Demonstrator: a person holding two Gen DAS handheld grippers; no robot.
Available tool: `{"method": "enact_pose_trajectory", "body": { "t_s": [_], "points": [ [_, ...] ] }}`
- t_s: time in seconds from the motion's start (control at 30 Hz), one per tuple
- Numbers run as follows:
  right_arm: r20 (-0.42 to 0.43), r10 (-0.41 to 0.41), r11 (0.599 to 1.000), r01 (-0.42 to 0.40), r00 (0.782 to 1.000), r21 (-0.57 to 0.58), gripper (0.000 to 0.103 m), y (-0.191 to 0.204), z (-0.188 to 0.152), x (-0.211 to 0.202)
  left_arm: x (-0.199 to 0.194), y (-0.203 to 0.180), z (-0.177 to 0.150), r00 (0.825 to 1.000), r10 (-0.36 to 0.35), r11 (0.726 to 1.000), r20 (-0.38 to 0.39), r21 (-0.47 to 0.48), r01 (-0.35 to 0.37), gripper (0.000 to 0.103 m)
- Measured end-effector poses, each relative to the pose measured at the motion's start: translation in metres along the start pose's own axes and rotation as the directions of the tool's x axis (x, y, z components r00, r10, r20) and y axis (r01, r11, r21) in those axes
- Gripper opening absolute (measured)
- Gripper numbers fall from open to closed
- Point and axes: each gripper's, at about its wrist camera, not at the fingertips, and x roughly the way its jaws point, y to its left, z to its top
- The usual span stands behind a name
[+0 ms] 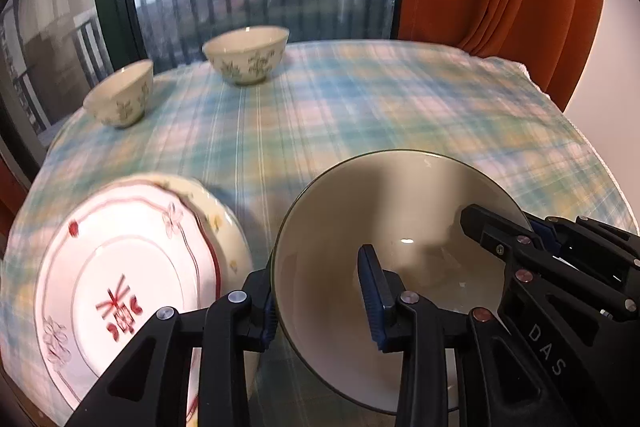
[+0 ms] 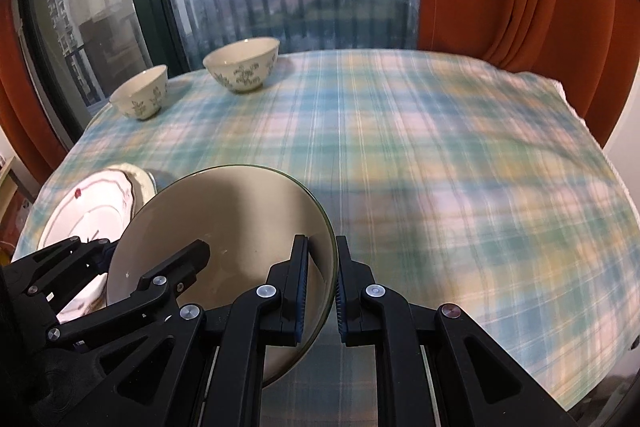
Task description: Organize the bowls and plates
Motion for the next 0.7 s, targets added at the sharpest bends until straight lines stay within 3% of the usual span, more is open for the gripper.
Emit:
{"method": "enact_pose_trajectory", "body": {
  "t_s": [0.27, 0.43, 0.63, 0.7],
  "points": [
    [-0.019, -0.007, 1.000, 0.007, 1.000, -0.013, 0.015, 0.004, -0.007, 0.003, -0.002, -0.004, -0.010, 1.000, -0.003, 1.000, 0.018, 0.015, 0.003, 0.037],
    [-0.023, -0.013, 1.000, 0.013, 1.000, -0.027, 0.017, 0.002, -0.011, 0.003, -0.002, -0.008, -0.012, 0.997, 0.049, 0.998, 0.053, 0.044, -0.051, 0.051],
    [-0.018, -0.031, 0.999, 0.030, 0.999, -0.045, 0.020, 0.002, -0.007, 0.004, -0.005, -0.002, -0.008, 0.999, 0.020, 0.999, 0.046, 0.037, -0.022, 0.056],
    [-0.012, -0.035, 0.999, 0.035, 0.999, -0.040, 0.023, 0.000, -0.004, 0.002, -0.008, 0.002, -0.005, 0.997, 0.037, 0.999, 0.063, 0.024, -0.039, 0.068]
  ]
}}
